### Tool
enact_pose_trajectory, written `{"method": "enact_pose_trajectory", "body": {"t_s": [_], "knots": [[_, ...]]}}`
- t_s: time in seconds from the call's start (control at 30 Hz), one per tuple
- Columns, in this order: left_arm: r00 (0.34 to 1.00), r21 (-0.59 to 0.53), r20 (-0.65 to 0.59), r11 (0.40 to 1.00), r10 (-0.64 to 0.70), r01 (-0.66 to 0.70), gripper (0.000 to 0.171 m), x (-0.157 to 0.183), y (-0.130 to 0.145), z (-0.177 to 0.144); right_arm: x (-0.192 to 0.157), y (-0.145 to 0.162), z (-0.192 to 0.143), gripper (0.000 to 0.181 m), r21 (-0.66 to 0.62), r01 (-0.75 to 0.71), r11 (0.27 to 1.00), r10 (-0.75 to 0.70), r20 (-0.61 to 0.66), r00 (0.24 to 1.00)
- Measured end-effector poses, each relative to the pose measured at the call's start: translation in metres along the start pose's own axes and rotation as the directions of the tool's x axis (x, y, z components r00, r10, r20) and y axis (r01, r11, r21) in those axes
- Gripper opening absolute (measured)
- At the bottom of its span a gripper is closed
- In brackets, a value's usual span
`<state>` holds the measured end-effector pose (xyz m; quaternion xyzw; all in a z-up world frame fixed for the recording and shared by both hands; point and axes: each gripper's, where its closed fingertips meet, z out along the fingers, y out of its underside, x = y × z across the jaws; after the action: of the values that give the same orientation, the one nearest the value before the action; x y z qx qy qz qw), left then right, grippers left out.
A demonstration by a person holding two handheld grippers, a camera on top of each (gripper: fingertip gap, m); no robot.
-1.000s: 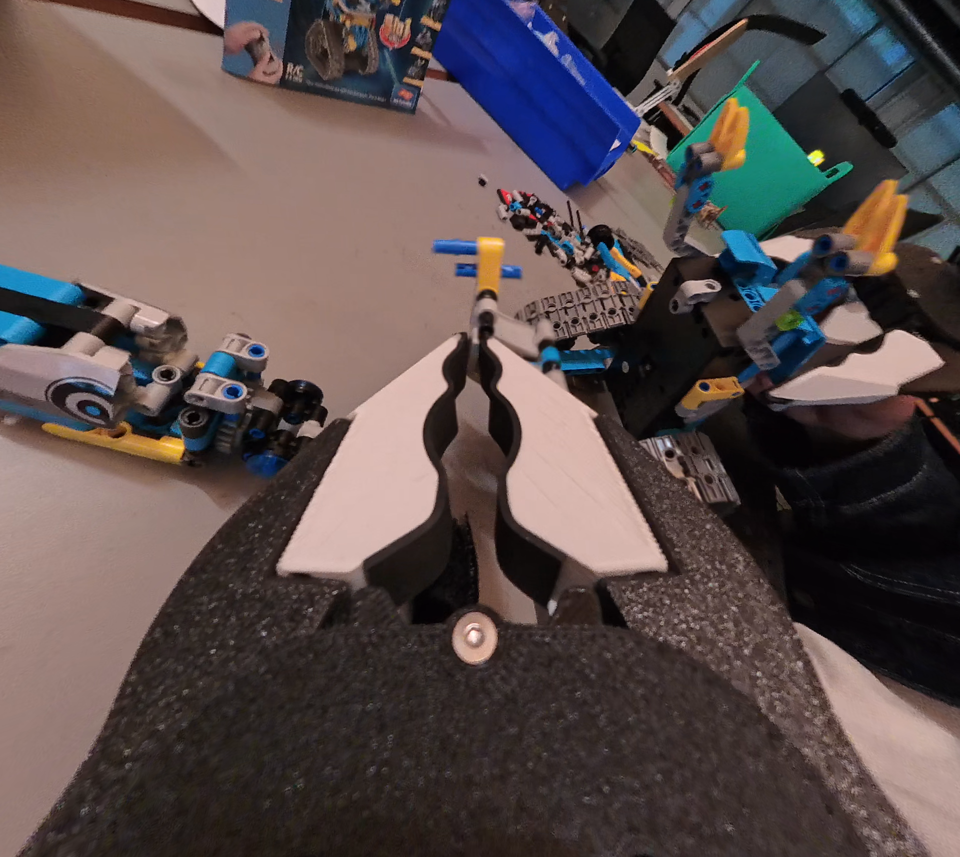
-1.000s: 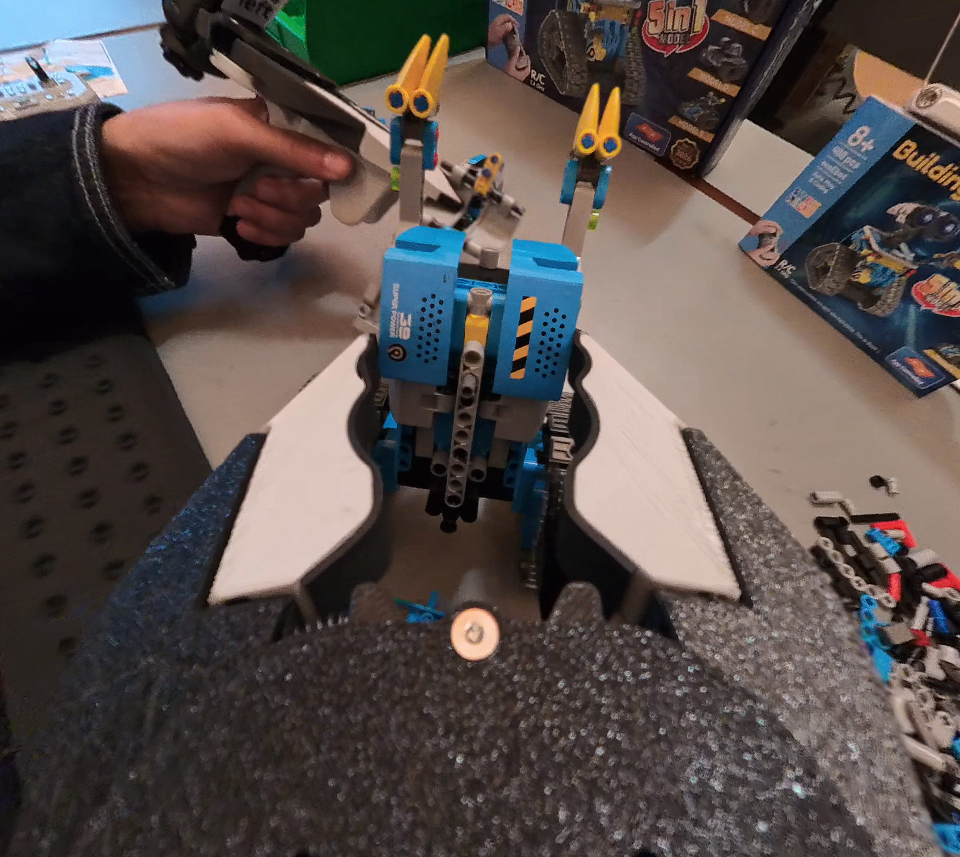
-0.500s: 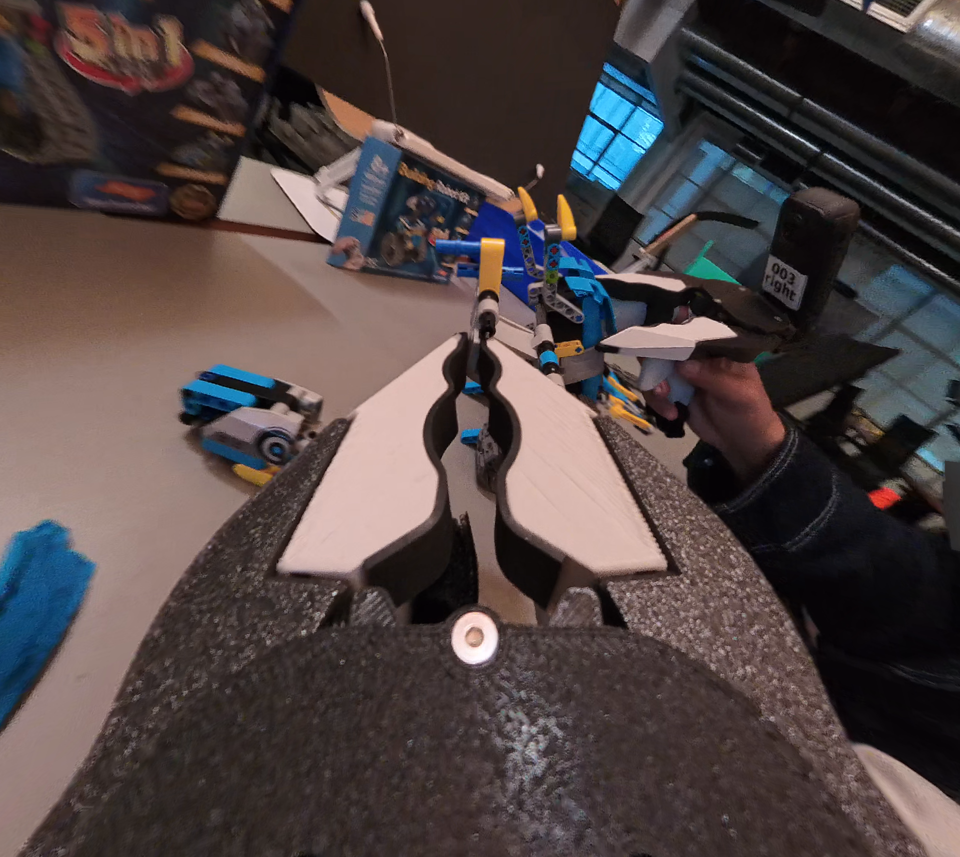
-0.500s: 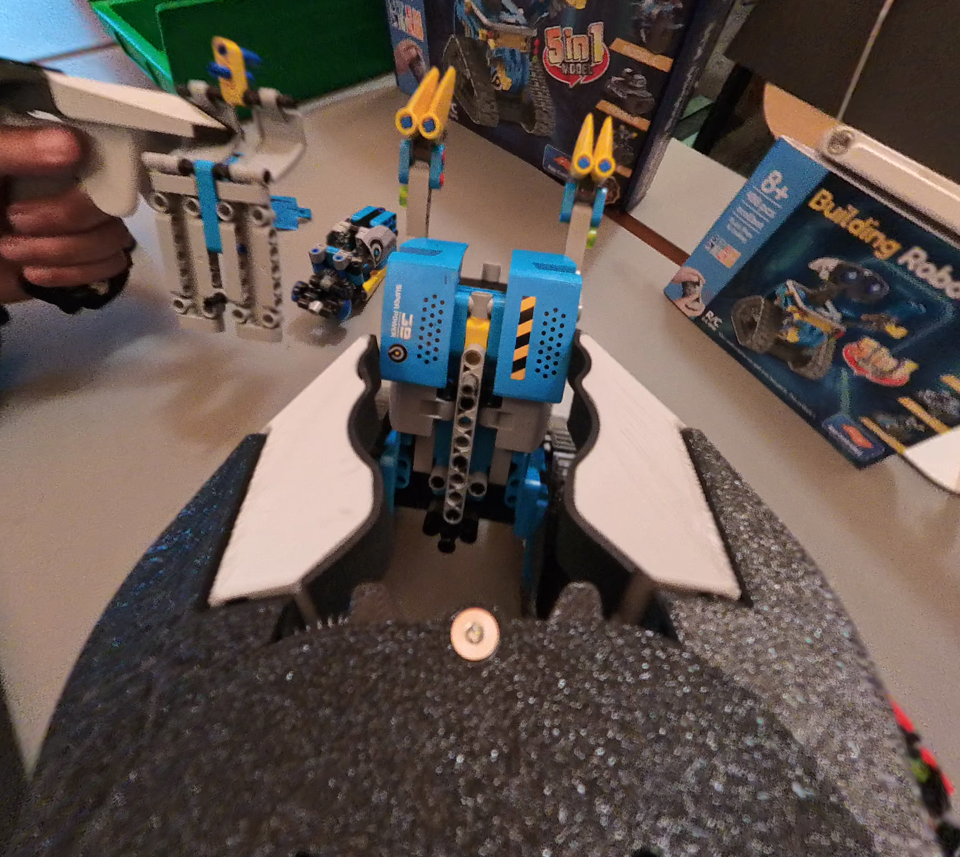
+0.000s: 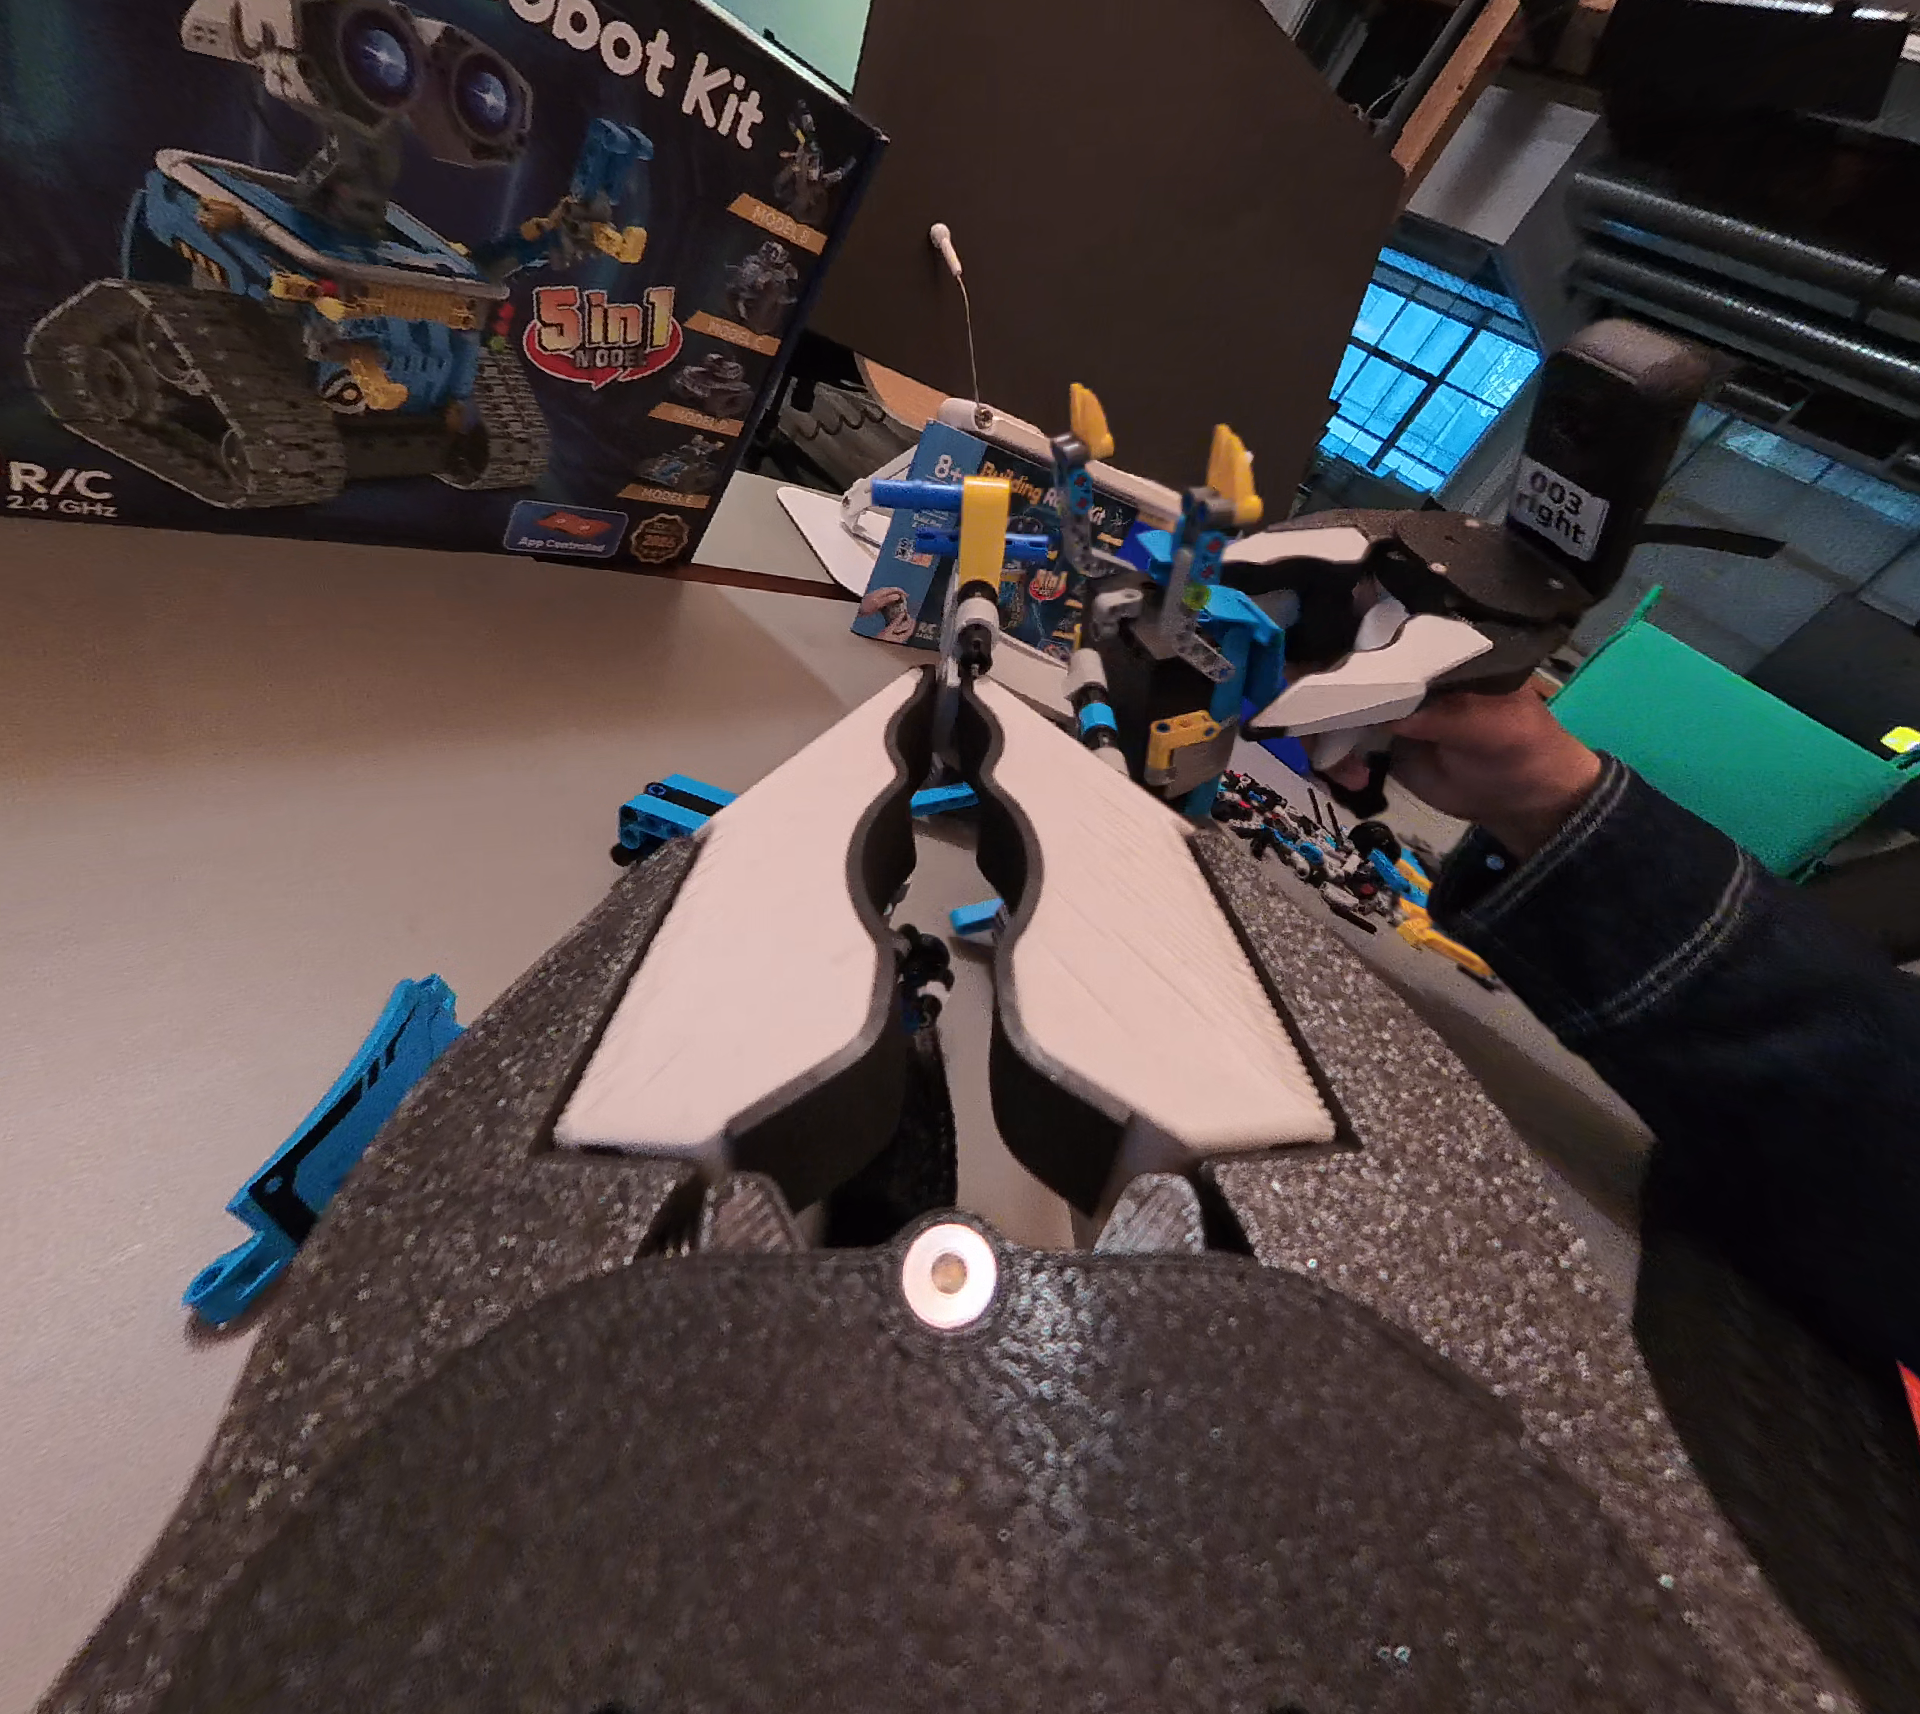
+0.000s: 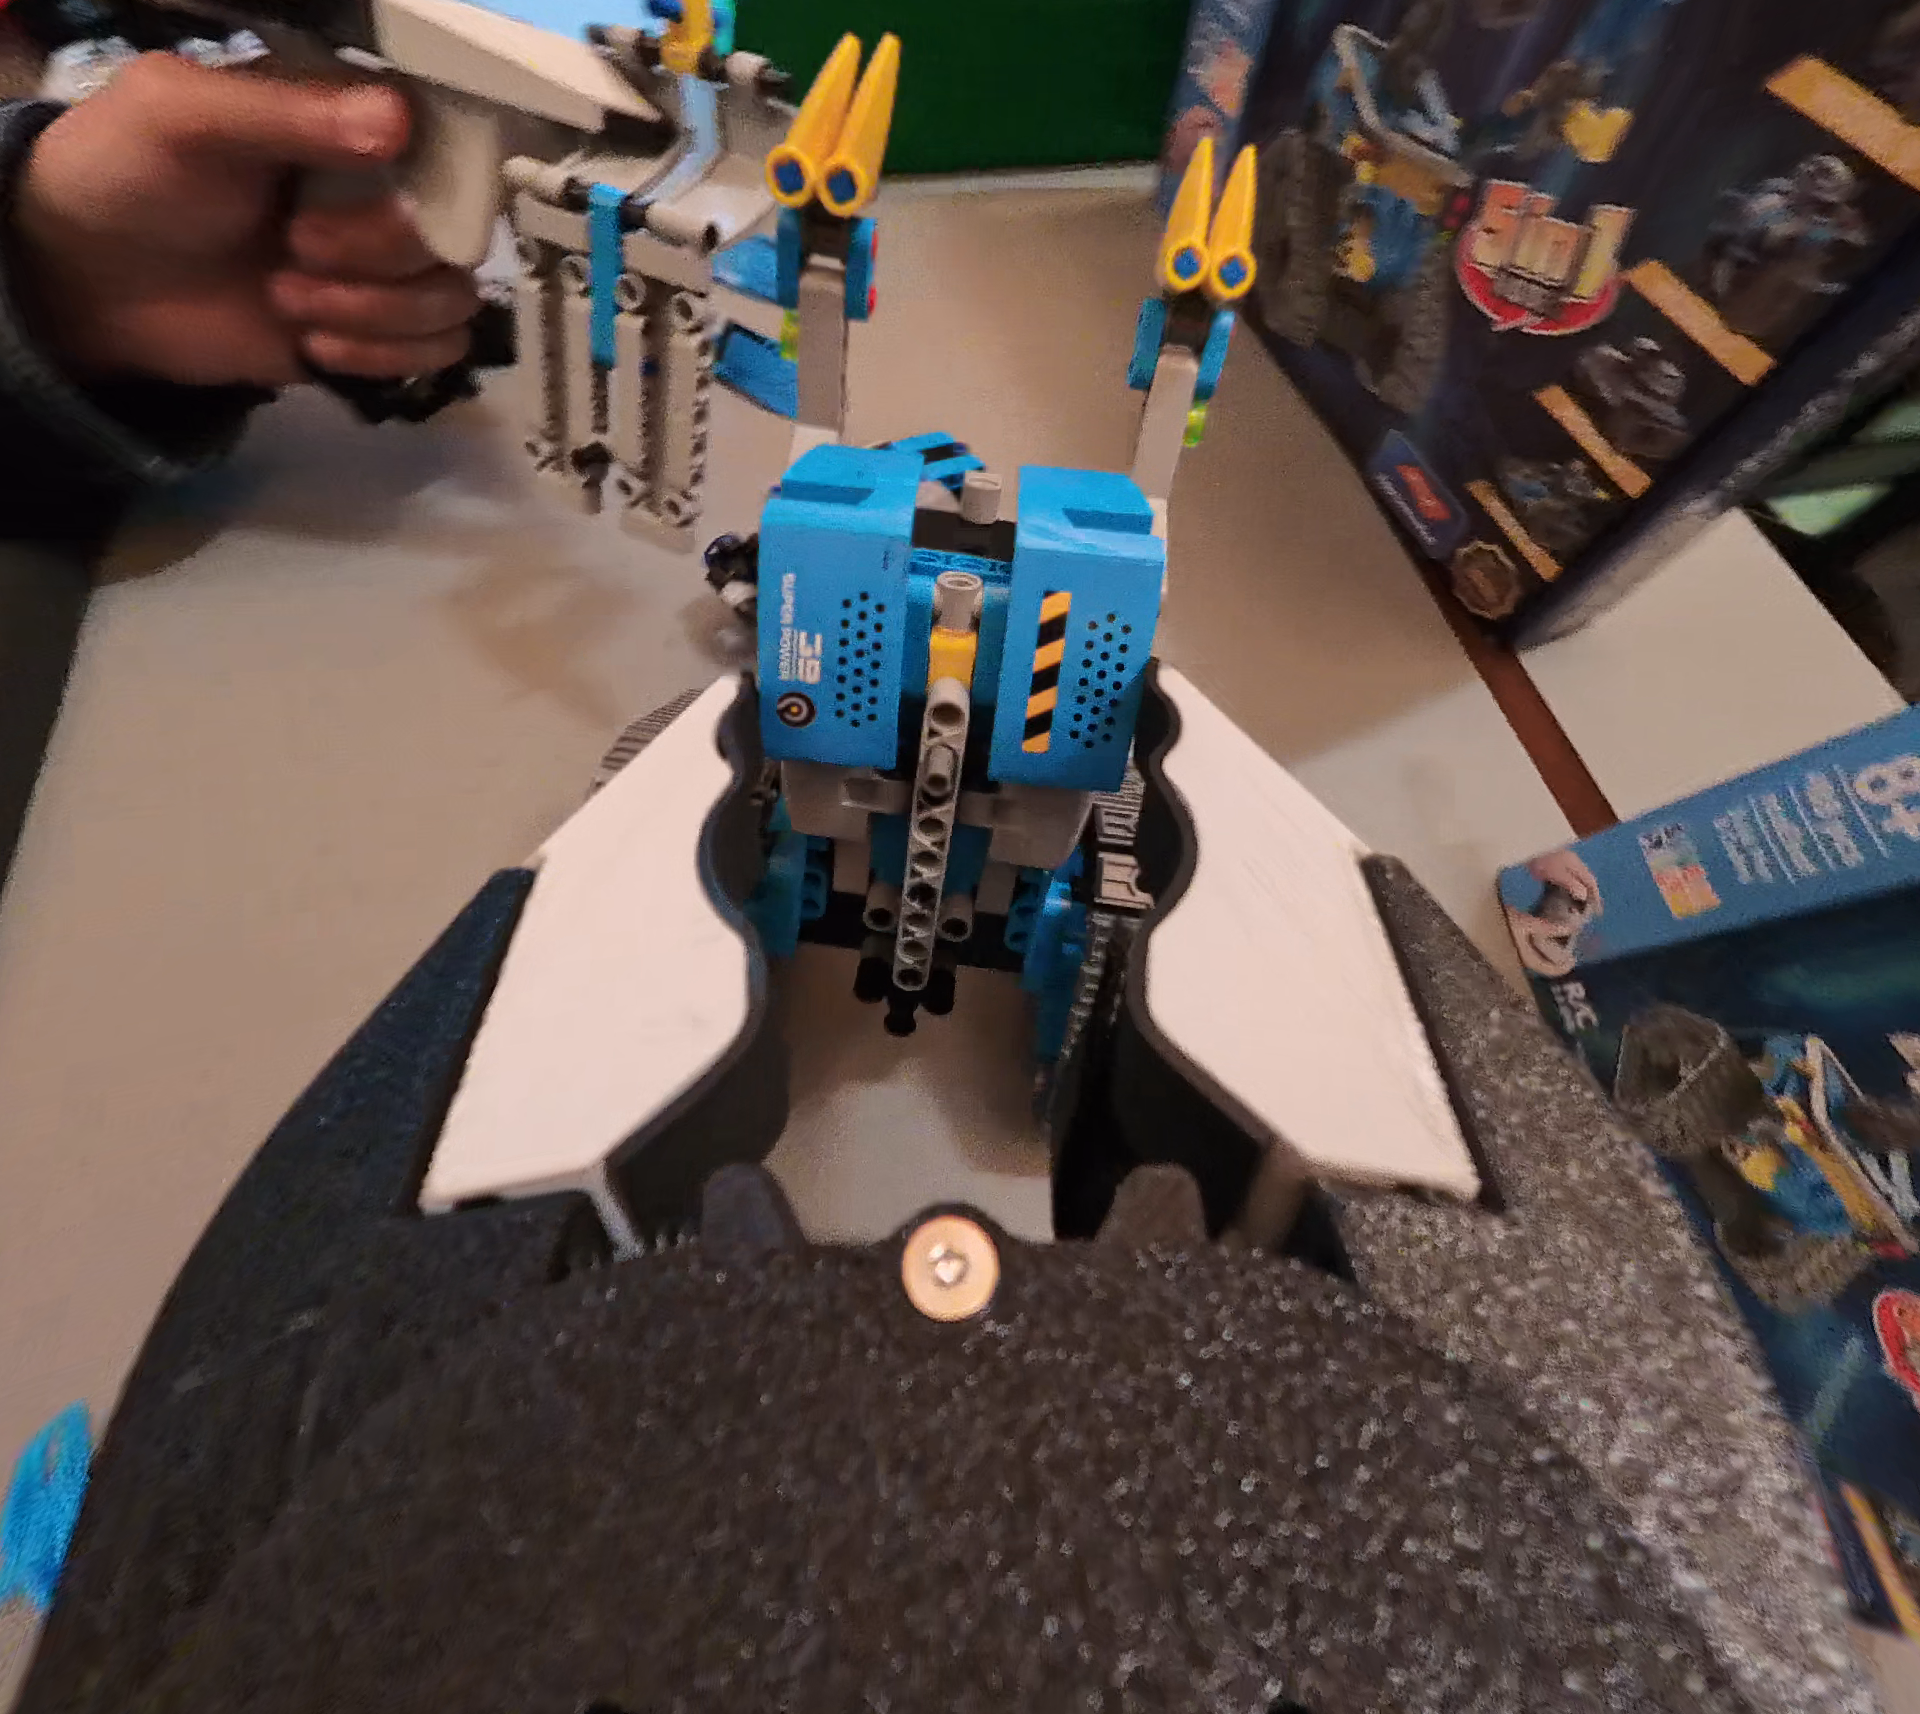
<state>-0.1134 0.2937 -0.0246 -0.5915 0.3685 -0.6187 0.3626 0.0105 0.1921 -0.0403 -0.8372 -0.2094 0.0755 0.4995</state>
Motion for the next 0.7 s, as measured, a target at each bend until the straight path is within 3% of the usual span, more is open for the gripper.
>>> {"method": "enact_pose_trajectory", "body": {"t_s": [0.07, 0.23, 0.4, 0.47, 0.57, 0.63, 0.7], "knots": [[1.000, -0.006, 0.007, 1.000, -0.003, 0.003, 0.002, -0.001, 0.001, 0.001, 0.007, 0.007, -0.008, 0.071, -0.026, 0.025, 0.999, -0.024, 0.048, 0.999], [0.999, -0.021, 0.023, 1.000, 0.024, -0.023, 0.002, -0.002, 0.004, 0.003, 0.057, 0.010, -0.009, 0.070, -0.029, 0.046, 0.999, -0.048, -0.069, 0.996], [1.000, -0.020, -0.015, 1.000, 0.011, -0.011, 0.002, 0.004, 0.004, 0.003, 0.062, -0.001, 0.008, 0.070, 0.035, -0.037, 0.999, 0.038, -0.046, 0.998], [0.996, -0.004, -0.090, 1.000, -0.002, 0.001, 0.002, 0.016, 0.001, 0.003, 0.058, -0.002, 0.009, 0.070, 0.039, -0.051, 0.998, 0.054, -0.069, 0.996], [0.946, -0.014, -0.320, 0.998, -0.059, 0.057, 0.002, 0.055, 0.000, 0.002, 0.044, -0.015, -0.008, 0.088, 0.109, -0.109, 0.988, 0.120, -0.100, 0.988], [0.900, -0.050, -0.429, 0.997, -0.073, 0.057, 0.002, 0.079, 0.006, 0.001, 0.024, -0.034, -0.030, 0.086, 0.196, -0.134, 0.971, 0.157, -0.105, 0.982], [0.862, -0.123, -0.500, 0.992, -0.076, 0.016, 0.002, 0.100, 0.022, 0.002, -0.019, -0.061, -0.050, 0.067, 0.328, -0.144, 0.934, 0.159, -0.020, 0.987]]}}
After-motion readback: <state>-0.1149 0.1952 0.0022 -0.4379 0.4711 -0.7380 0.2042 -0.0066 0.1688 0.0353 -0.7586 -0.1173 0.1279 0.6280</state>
